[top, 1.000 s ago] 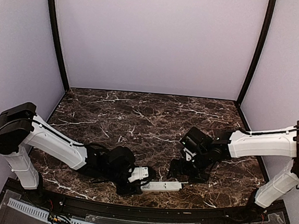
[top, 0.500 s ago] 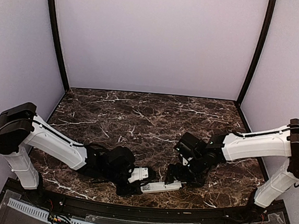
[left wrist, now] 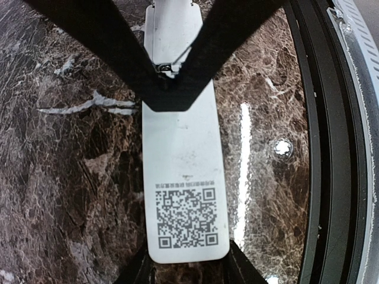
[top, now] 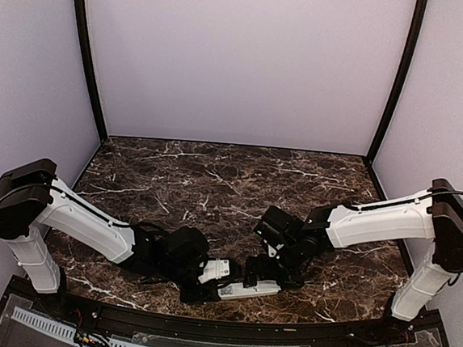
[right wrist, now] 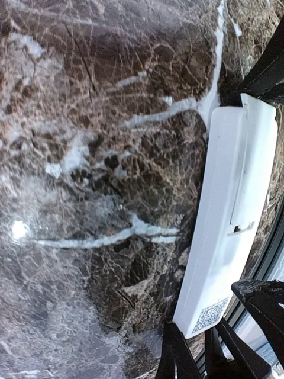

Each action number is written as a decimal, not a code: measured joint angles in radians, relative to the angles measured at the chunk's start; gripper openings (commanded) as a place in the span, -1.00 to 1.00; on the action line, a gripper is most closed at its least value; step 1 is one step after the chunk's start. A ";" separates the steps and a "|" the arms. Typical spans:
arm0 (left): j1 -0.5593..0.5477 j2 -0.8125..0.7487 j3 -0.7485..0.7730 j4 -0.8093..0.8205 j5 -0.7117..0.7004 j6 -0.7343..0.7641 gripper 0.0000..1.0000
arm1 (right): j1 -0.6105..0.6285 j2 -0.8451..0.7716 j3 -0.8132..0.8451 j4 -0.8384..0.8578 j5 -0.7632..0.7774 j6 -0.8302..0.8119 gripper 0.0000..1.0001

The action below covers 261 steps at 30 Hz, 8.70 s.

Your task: Load the batteries into the remote control

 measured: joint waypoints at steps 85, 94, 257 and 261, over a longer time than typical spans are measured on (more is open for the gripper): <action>0.001 0.004 -0.001 0.006 0.010 0.013 -0.31 | 0.009 0.071 0.084 -0.107 0.089 -0.082 0.97; 0.001 0.004 -0.001 0.006 0.010 0.013 -0.30 | 0.006 0.024 0.095 -0.133 0.092 -0.137 0.97; 0.035 -0.472 -0.112 -0.121 -0.117 -0.153 0.71 | 0.008 -0.038 0.341 -0.271 0.096 -0.908 0.86; 0.053 -0.694 -0.125 -0.153 -0.245 -0.253 0.72 | 0.069 -0.042 0.284 -0.185 -0.033 -1.145 0.97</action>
